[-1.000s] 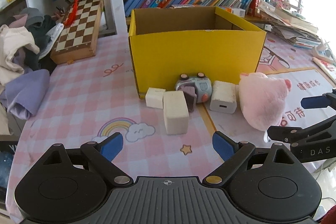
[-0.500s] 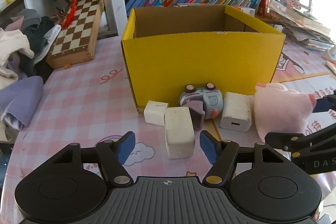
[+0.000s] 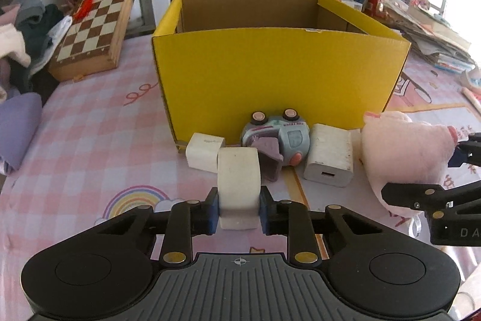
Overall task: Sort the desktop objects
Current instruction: 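Close left tool on the white cube block while right tool grasps the pink pig plush, then lift the cube block and pig plush and carry both over the yellow box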
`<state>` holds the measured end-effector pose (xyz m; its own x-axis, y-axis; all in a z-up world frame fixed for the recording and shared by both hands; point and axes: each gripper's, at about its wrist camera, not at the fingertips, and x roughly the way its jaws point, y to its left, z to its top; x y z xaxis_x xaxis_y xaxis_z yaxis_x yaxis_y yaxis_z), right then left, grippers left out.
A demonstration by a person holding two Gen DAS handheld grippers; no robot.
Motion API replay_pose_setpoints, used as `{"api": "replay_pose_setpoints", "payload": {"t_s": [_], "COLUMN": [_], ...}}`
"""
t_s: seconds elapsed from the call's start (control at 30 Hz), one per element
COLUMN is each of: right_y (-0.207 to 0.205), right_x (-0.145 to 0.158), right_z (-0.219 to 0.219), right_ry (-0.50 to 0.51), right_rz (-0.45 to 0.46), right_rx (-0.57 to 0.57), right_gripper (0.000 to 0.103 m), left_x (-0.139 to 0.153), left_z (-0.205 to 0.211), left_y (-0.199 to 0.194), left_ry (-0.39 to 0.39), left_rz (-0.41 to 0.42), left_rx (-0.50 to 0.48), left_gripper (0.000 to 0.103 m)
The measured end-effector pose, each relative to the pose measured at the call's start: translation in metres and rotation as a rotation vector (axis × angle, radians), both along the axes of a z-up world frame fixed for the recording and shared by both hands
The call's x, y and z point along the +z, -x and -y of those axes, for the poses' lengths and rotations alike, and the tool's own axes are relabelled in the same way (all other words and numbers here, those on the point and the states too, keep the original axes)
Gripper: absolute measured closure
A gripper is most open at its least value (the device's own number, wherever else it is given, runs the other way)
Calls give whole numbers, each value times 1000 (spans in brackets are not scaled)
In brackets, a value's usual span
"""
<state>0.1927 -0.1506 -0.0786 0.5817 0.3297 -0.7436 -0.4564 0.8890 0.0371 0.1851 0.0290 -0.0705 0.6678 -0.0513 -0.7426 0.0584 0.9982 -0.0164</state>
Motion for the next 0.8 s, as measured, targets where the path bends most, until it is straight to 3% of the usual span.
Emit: {"api": "replay_pose_setpoints", "payload": {"t_s": [0.8], "right_y": [34], "right_x": [28], "right_z": [15], "right_ry": [-44], "right_rz": [76], "right_rx": [-64], "right_gripper": [46], "left_x": [51], "left_z": [0], "left_y": [44], "left_ry": [55], "left_rz": [153], "left_rx": [-41], "left_gripper": [82]}}
